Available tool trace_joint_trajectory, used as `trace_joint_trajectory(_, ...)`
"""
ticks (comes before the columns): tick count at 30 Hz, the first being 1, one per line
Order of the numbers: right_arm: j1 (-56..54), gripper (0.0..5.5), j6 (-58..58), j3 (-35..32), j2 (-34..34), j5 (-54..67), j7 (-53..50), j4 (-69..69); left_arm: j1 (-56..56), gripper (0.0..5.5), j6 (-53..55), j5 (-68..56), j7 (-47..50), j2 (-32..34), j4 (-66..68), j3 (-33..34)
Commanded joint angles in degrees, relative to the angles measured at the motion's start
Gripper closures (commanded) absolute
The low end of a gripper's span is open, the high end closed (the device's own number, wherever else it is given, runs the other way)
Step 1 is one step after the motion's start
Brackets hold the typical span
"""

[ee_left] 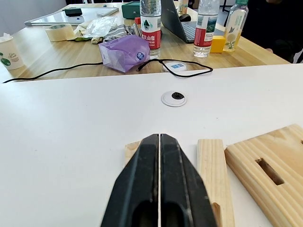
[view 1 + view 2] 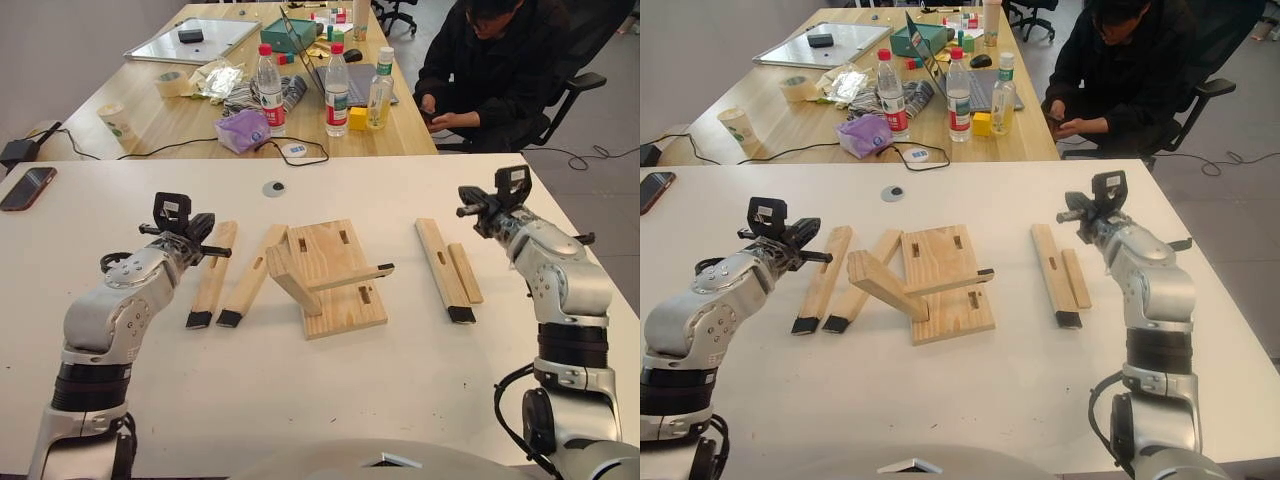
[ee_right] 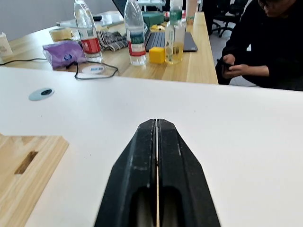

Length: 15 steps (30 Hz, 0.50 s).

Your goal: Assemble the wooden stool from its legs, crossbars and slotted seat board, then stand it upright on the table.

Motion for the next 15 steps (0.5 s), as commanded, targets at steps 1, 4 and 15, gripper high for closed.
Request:
trace_joint_trajectory(1,2.8,5.47,3.9,-1.4,-2.8,0.6,-0.1,-3.7,1.7,5.50,1.5,2.3,0.7,-2.1,-1.5,2.6)
trace_joint_trajectory(4,3.1,5.47,5.6,-2.5,-3.6,0.8,-0.5,-5.2,2.8,5.50,2.1,3.7,0.2,-2.8,-1.8,3.7)
trace_joint_trajectory(15,0.7,5.50,1.8,-1.8,-0.7,0.3,-2.3,-7.0,4.5,4.76,13.0,5.3,-2.5,-4.3,-1.2,4.4)
